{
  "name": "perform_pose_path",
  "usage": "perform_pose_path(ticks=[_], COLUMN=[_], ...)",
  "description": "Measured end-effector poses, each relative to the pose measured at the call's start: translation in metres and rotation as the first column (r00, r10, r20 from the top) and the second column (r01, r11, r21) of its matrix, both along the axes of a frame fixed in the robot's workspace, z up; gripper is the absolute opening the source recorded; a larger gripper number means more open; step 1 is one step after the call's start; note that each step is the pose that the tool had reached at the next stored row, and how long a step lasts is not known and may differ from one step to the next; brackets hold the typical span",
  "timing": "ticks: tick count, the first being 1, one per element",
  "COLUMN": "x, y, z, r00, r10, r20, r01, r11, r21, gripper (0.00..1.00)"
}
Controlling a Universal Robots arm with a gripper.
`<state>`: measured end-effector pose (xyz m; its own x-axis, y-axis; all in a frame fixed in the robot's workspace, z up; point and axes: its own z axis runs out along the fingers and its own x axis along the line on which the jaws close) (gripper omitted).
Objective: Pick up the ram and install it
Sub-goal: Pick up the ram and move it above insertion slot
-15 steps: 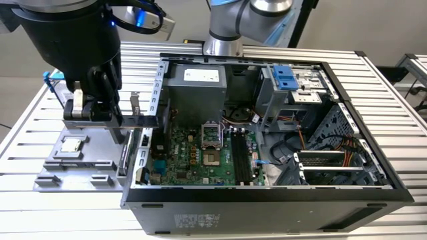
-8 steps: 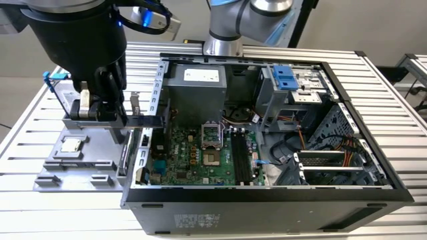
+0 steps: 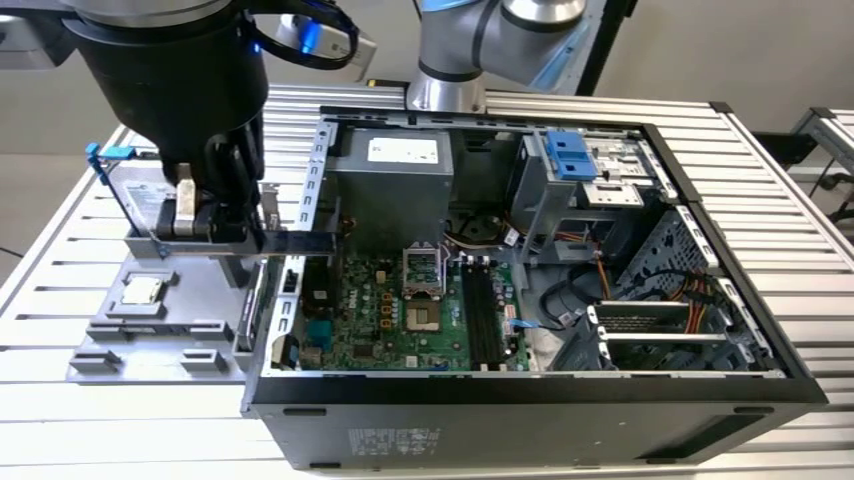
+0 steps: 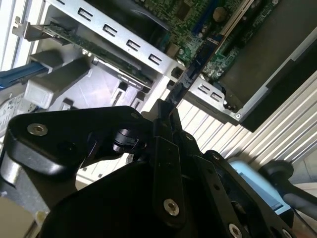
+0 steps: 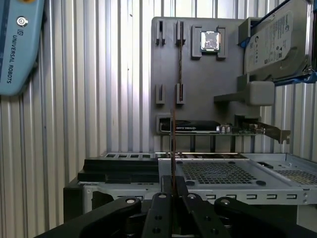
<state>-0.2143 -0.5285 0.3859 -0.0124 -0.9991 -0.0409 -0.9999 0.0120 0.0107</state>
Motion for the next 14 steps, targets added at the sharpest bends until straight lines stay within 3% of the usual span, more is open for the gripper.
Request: perform_pose_path(ticks=[14], x=[0.0156], y=[0.0000], z=[0.0000], r00=[1.0000], r10=[0.000], r20=[-0.0001], r01=[0.000], r11=[1.0000], r21=[-0.0001], gripper=[0.00])
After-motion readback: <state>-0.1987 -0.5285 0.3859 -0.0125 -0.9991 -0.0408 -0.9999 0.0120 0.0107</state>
